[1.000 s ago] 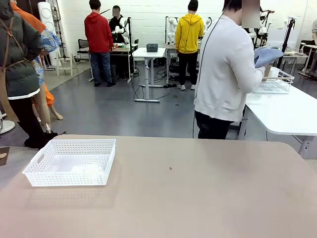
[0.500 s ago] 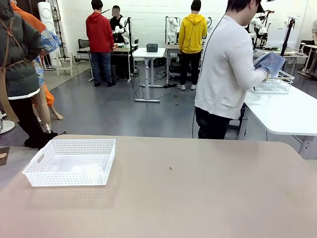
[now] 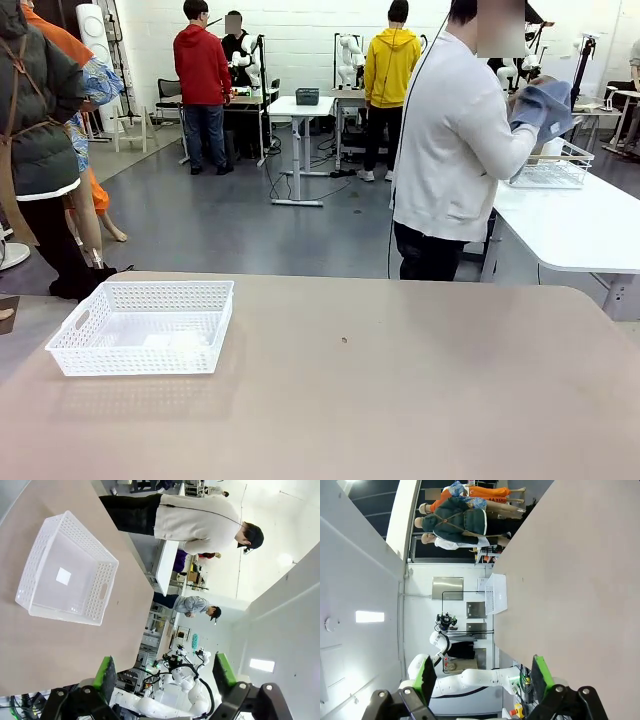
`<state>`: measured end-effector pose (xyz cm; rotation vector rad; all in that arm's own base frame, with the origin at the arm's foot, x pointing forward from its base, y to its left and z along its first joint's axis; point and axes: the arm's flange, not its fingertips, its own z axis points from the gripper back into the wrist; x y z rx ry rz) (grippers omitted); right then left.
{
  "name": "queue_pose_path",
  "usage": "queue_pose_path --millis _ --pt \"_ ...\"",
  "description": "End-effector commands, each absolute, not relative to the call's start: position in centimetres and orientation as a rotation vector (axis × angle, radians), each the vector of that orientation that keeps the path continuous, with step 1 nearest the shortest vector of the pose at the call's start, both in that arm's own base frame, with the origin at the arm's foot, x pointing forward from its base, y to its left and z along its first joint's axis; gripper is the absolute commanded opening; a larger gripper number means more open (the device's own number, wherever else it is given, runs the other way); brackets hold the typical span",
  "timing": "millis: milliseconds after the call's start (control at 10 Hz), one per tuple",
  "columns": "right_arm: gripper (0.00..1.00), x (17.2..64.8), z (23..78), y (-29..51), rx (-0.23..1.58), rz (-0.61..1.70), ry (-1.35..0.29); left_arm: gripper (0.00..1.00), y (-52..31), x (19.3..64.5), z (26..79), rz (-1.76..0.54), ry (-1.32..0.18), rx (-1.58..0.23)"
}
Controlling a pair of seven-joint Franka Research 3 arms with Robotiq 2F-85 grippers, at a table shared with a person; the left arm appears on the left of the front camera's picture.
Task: Clean and organize the cups into the basket.
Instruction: Pick up the Organizing basket and move it to the center of the table, then pick up the Reusable plastic cup from the right side of the table and place it inside the Organizing basket.
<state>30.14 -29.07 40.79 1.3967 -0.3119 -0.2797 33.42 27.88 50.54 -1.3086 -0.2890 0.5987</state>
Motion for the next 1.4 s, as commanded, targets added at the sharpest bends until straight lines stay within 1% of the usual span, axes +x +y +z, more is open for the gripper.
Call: queue_pose_path --millis 0,1300 --pt "1.0 30.22 40.8 -29.21 1.389 -0.288 -0.313 1.0 28.08 33.66 50.88 0.605 -0.292 -1.315" --pt "1.0 30.22 40.8 -29.21 1.389 -0.288 -0.313 1.0 28.08 33.66 50.88 0.605 -0.292 -1.315"
